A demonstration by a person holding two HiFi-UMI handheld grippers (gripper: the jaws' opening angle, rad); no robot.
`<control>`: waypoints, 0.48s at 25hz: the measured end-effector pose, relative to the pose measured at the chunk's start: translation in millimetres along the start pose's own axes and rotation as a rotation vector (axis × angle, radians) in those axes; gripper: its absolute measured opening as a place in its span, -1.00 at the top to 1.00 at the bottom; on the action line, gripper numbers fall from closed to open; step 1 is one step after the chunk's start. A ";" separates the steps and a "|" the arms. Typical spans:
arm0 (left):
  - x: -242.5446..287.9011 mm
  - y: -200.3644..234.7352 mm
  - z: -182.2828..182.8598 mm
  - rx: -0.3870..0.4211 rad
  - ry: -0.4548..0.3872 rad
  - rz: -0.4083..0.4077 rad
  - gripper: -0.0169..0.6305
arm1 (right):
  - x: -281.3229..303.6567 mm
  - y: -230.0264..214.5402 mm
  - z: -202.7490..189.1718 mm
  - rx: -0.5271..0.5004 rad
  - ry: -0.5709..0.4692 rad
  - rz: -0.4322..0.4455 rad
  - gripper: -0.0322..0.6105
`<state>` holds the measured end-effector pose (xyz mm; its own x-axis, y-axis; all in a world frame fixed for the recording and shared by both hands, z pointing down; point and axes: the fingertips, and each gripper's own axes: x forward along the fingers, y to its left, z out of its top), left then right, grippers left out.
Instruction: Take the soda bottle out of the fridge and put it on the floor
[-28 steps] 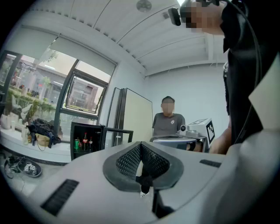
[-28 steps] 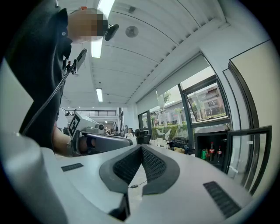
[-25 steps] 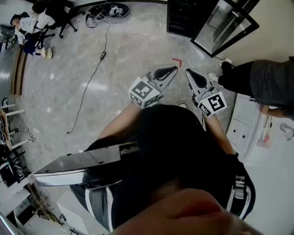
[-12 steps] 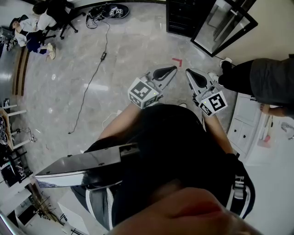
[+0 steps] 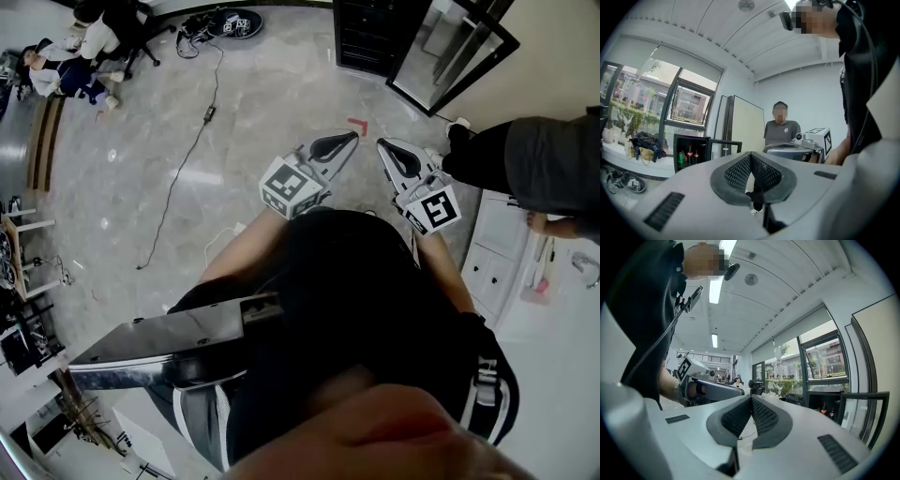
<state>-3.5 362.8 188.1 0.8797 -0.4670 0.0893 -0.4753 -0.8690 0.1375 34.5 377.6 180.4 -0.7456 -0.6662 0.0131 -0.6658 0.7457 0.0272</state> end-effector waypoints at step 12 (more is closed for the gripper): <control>26.1 -11.4 1.9 -0.026 0.000 0.073 0.93 | -16.1 -18.6 -8.1 0.030 0.015 0.062 0.86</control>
<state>24.9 360.2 187.0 0.8427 -0.5291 0.0996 -0.5384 -0.8281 0.1560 59.1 374.4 187.8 -0.7851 -0.6187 0.0288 -0.6190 0.7854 -0.0039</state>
